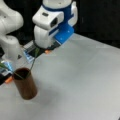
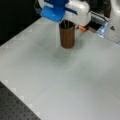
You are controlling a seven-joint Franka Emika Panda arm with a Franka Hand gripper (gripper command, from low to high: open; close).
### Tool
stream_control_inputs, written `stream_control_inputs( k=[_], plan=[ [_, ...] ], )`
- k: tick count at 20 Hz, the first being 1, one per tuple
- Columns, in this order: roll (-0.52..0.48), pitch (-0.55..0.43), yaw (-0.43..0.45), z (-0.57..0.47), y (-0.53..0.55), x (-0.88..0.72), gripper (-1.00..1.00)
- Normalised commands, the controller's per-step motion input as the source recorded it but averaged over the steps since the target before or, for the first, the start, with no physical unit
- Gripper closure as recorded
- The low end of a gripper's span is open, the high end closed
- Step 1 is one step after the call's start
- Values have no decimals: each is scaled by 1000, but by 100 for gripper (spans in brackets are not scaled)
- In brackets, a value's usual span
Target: Flower insertion into a vase
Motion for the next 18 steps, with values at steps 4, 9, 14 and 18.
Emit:
stream_control_inputs(
  k=[4,9,14,18],
  plan=[
    [138,-151,-135,-123,213,26,-100],
    [124,-139,-130,-130,197,-7,-100],
    [79,-121,-143,-111,219,31,-100],
    [64,-91,-134,-84,204,44,-100]
  ],
)
